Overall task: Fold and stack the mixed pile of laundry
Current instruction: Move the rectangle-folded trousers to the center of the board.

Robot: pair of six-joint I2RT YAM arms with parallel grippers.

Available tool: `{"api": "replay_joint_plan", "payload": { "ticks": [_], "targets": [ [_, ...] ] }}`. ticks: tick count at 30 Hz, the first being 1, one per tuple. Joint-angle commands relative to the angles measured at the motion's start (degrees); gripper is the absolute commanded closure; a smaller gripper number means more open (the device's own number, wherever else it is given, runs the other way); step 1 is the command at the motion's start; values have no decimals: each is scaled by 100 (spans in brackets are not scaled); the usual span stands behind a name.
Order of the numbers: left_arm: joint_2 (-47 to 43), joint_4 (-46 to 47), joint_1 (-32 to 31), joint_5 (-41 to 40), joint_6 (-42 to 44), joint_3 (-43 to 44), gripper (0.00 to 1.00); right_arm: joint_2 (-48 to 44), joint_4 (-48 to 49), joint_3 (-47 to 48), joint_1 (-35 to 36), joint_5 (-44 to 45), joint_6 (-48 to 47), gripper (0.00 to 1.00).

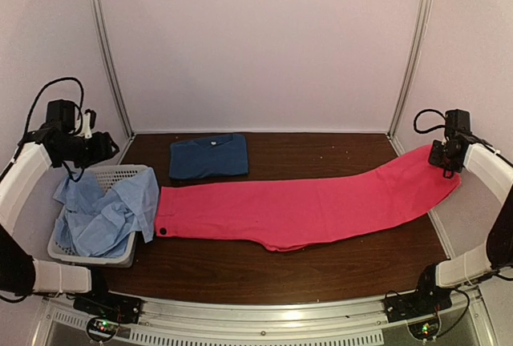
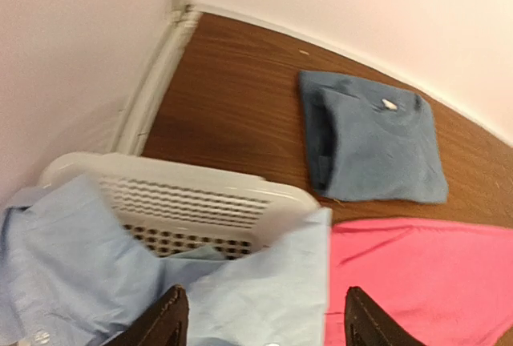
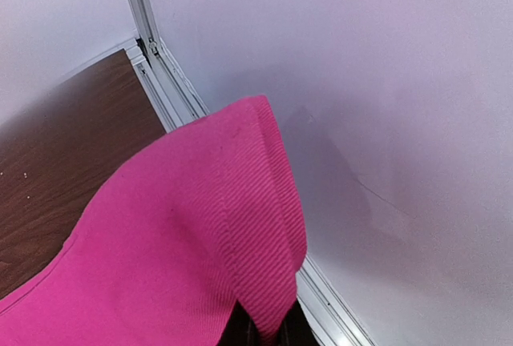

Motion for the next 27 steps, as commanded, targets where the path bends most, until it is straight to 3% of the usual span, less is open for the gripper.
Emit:
{"api": "replay_joint_plan", "payload": {
  "ticks": [1, 4, 7, 12, 17, 27],
  "targets": [
    [234, 56, -1520, 146, 307, -14, 34, -263, 154, 159, -50, 352, -29, 100],
    [574, 380, -2548, -117, 285, -71, 35, -293, 98, 329, -58, 293, -38, 100],
    [1042, 588, -3143, -306, 115, -42, 35, -132, -38, 553, -44, -595, -26, 100],
    [1493, 968, -3411, 61, 76, -6, 35, -11, 1, 468, 795, -1968, 182, 100],
    [2024, 861, -4004, -177, 443, 152, 36, 107, 210, 412, 1958, -2391, 571, 100],
    [2406, 1448, -4012, 267, 145, -150, 36, 1407, 1423, 747, 3663, -2970, 1508, 100]
  ]
}}
